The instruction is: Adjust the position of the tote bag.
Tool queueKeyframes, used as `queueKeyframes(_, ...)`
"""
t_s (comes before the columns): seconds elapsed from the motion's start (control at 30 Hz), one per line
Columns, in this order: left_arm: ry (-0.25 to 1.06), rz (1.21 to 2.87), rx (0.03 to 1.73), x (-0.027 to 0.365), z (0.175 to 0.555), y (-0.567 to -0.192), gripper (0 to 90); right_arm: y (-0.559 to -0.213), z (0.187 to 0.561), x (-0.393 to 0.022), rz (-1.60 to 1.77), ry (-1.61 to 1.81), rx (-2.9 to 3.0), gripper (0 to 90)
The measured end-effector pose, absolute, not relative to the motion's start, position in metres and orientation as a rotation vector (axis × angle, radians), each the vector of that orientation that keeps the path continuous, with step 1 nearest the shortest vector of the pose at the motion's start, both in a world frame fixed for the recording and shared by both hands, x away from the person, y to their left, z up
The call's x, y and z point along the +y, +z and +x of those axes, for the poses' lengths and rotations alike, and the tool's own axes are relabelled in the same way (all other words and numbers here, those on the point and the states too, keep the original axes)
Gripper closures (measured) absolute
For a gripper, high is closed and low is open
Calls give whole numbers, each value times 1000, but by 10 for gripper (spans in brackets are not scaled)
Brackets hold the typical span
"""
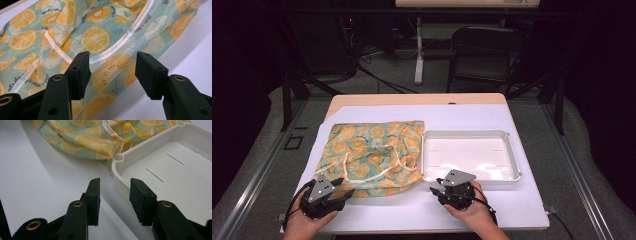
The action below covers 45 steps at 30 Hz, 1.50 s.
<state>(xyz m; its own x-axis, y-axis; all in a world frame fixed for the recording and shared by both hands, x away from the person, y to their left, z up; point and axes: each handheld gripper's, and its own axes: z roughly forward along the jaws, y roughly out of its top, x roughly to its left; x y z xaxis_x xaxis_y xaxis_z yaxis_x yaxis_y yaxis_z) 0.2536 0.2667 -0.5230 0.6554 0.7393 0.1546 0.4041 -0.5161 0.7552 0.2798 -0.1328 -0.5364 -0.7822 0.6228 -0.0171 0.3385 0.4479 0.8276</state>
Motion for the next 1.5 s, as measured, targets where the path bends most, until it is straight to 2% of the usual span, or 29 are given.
queueKeyframes(0.7, 693, 2299, 864, 255, 257, -532, 463, -540, 280, -130, 815, 1269, 2399, 596)
queueKeyframes(1.5, 714, 2299, 916, 255, 261, -534, 637, -542, 279, -126, 792, 1266, 2423, 596)
